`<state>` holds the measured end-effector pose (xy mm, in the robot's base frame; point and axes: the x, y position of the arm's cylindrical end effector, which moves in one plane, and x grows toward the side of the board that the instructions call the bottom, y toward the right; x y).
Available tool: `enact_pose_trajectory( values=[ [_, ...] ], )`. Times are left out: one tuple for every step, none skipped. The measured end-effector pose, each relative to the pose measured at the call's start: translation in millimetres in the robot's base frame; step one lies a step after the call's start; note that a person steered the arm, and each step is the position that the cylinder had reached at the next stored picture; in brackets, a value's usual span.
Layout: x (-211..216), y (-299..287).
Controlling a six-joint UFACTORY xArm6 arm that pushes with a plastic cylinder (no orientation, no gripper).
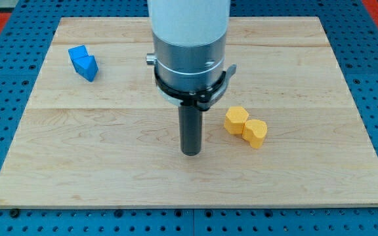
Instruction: Point at the green star
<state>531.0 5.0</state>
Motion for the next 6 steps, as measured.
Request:
enact_pose_trajectory(
  values=[
    [-1.4, 33.4],
    [-17.3, 36.7],
    [-58.6, 33.4],
    [-74.8, 26.0],
    [-107.0, 1.1],
    [-128.8, -4.1]
  ],
)
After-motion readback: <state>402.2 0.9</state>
